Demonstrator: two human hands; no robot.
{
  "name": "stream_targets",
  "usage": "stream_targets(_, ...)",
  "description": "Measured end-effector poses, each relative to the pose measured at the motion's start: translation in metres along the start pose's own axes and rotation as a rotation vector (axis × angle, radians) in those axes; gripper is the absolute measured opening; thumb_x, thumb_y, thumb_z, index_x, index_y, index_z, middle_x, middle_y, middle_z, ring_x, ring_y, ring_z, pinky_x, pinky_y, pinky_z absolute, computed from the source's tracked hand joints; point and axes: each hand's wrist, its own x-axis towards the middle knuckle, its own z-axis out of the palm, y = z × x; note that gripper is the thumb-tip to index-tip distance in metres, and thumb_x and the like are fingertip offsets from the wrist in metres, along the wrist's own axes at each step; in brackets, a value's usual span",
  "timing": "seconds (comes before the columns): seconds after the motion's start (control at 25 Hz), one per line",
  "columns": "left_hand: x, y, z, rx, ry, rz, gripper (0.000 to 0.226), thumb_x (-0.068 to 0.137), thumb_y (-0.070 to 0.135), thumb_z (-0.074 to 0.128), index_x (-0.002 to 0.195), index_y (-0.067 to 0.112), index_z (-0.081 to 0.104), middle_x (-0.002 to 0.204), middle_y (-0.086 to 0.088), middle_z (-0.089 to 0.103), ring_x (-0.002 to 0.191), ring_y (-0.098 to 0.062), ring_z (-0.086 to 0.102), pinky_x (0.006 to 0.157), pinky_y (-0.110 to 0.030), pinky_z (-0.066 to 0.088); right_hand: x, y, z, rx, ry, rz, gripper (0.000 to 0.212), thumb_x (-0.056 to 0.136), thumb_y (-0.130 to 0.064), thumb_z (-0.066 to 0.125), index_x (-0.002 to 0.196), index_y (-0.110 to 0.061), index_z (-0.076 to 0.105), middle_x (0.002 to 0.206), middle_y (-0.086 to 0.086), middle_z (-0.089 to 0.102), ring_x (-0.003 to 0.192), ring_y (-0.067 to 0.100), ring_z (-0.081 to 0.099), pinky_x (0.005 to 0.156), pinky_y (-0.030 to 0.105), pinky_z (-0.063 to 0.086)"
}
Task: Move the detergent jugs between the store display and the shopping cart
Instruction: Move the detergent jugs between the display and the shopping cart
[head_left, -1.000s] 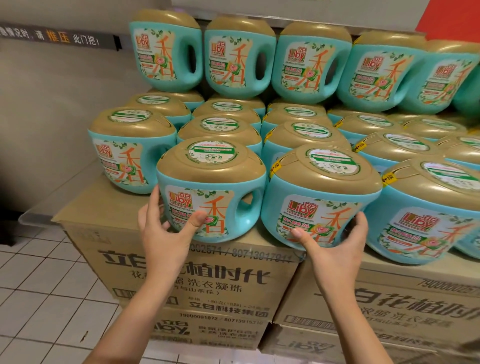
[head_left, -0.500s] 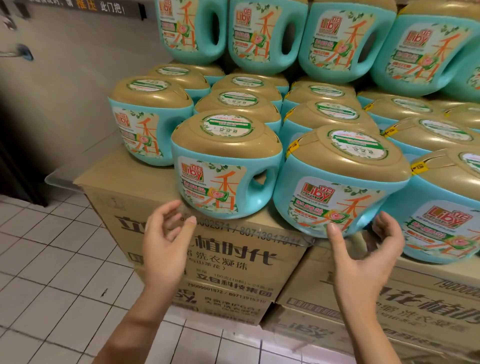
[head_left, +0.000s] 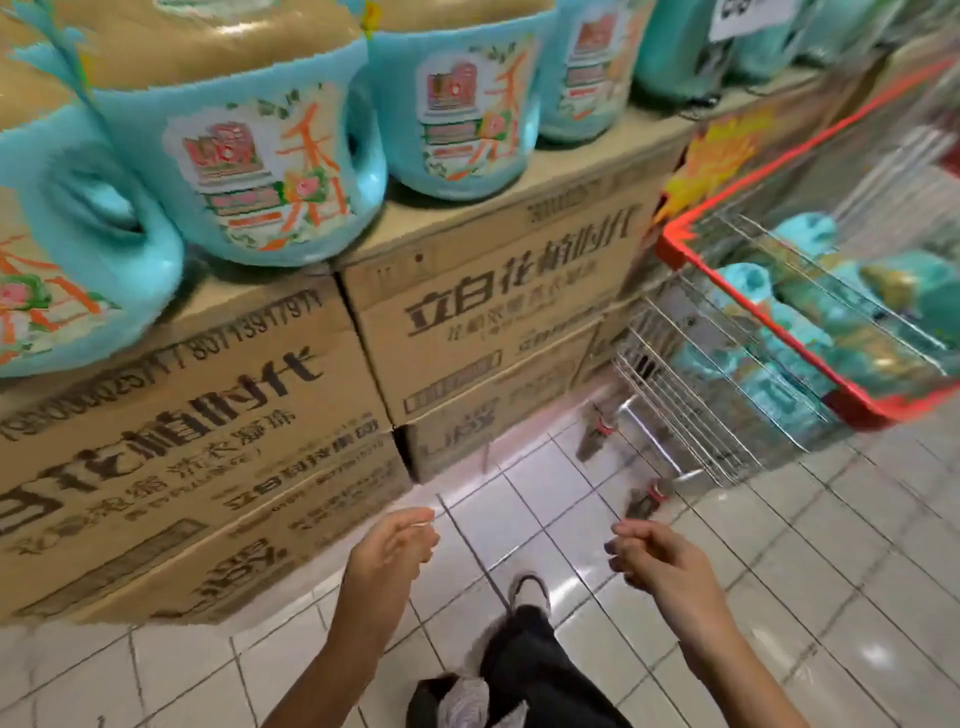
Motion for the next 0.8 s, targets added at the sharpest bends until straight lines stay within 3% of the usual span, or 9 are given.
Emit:
stream_targets(0.2, -0.002, -0.005, 0.108, 0.288, -0.455, 0.0, 0.012, 0.092, 0.018, 0.064, 0.093, 0.028, 0.071, 0.086, 0.003, 0.074, 0.085, -0.015, 0.066, 0.072, -0.025, 0.047, -0.077, 0.078, -0.104, 0.144, 0.356, 0.222, 0.009, 0.092, -0.007, 0.059, 0.097, -0.011, 0.066, 0.091, 0.01, 0.07, 0.077, 0.018, 0.064, 0.062, 0.02, 0.046)
stream_targets(0.4, -0.011, 0.015, 0.247, 0.462, -0.682, 0.165, 0.012, 0.092, 0.022, 0.06, 0.099, 0.03, 0.067, 0.092, -0.012, 0.07, 0.083, -0.02, 0.065, 0.07, -0.02, 0.048, -0.102, 0.128, -0.202, 0.259, 0.548, 0.317, 0.01, 0.09, -0.005, 0.06, 0.096, -0.011, 0.066, 0.09, 0.012, 0.071, 0.078, 0.021, 0.065, 0.068, 0.028, 0.048)
stream_targets(0.56, -0.033, 0.028, 0.359, 0.423, -0.746, 0.186, 0.015, 0.093, 0.017, 0.061, 0.1, 0.028, 0.067, 0.085, 0.002, 0.072, 0.086, -0.013, 0.066, 0.069, -0.015, 0.046, -0.084, 0.132, -0.298, 0.234, 0.559, 0.267, 0.011, 0.089, -0.006, 0.061, 0.094, -0.014, 0.066, 0.088, 0.01, 0.07, 0.075, 0.017, 0.064, 0.068, 0.025, 0.046)
stream_targets(0.8, -0.045, 0.076, 0.471, 0.245, -0.689, 0.288, 0.023, 0.092, 0.002, 0.059, 0.097, 0.023, 0.068, 0.078, 0.01, 0.075, 0.073, -0.003, 0.064, 0.063, -0.012, 0.049, -0.03, 0.084, -0.428, 0.217, 0.594, 0.102, 0.013, 0.089, -0.013, 0.062, 0.097, -0.022, 0.067, 0.09, 0.008, 0.072, 0.087, 0.021, 0.068, 0.083, 0.033, 0.05)
